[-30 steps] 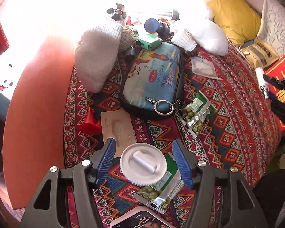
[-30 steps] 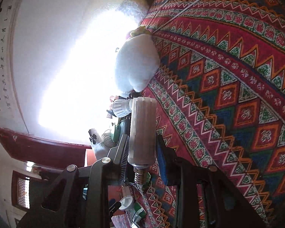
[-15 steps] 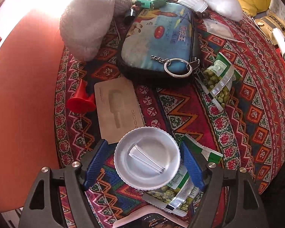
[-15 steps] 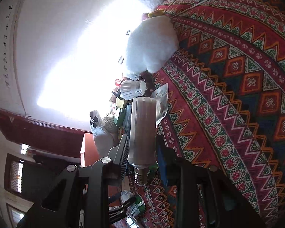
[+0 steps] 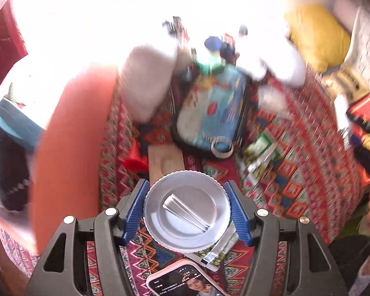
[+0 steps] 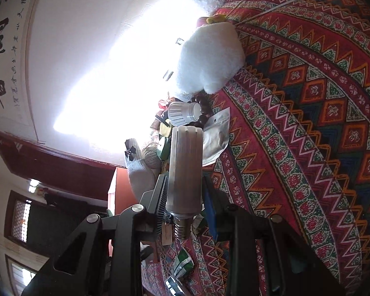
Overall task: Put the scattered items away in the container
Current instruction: 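Grasp the white round lid and green packet with the left tool while the right holds the bottle, then release the white lid into the pink box with the left tool while the right drops the bottle in, then grasp a green pea snack packet with each tool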
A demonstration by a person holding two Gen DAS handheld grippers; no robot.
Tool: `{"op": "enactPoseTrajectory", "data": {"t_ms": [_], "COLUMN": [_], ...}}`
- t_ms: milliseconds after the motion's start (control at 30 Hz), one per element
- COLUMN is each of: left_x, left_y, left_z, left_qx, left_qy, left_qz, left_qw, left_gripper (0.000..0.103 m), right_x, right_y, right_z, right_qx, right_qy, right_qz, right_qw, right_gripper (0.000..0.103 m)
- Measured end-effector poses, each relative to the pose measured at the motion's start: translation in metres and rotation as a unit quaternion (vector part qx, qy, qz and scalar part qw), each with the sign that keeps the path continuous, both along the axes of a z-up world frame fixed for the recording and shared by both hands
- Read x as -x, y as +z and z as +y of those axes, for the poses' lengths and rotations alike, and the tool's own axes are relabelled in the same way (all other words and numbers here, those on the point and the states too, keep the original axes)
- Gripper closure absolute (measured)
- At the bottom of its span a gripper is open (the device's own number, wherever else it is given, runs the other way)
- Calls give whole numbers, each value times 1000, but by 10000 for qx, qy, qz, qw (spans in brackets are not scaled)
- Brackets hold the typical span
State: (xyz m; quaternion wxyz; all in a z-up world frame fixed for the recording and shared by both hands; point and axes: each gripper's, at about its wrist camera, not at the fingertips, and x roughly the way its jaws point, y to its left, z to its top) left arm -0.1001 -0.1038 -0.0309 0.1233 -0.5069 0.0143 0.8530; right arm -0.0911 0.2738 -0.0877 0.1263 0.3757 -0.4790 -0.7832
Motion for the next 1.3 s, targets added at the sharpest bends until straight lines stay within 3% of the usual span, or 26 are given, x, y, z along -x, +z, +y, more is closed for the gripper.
{"op": "enactPoseTrajectory", "data": {"t_ms": [200,367,467,600,700,767,800,833,933,1033,1300], "left_x": [-7,-28,-33,-18,-6,-3,-6,-8,-17,-21,-20], "left_y": [83,132,139,119,101,94,92,92,97,102,103], "left_z": [-48,-105,-138,-183,-204,-210,-210,-211,-211,-202,-132], "left_qx": [-763,-632,-344,-596,-664,-522,-440,-392,-367,-368,-210], "left_qy": [605,1296,1700,2058,2265,2397,2447,2490,2530,2371,1539], "left_qz": [978,1934,2281,2036,1908,1882,1925,2000,2244,2375,2323], "left_qw": [9904,9705,9581,9553,9528,9510,9493,9468,9403,9413,9601], "left_gripper": [41,41,41,41,40,35,28,25,16,11,11], "right_x": [2,6,13,36,64,77,79,78,67,58,46], "right_y": [54,120,153,181,188,189,190,192,201,203,173], "right_z": [-54,-142,-207,-291,-345,-367,-373,-375,-374,-359,-268], "right_qx": [-491,-1272,-1540,-2002,-2376,-2589,-2707,-2797,-2965,-3109,-2904], "right_qy": [409,994,1497,1969,2179,2197,2102,1996,1993,1891,1609], "right_qz": [653,1570,2096,2520,2572,2528,2533,2580,2806,2809,2181], "right_qw": [9958,9743,9539,9261,9110,9060,9046,9030,8908,8881,9177], "right_gripper": [76,76,76,76,73,47,20,11,11,11,10]}}
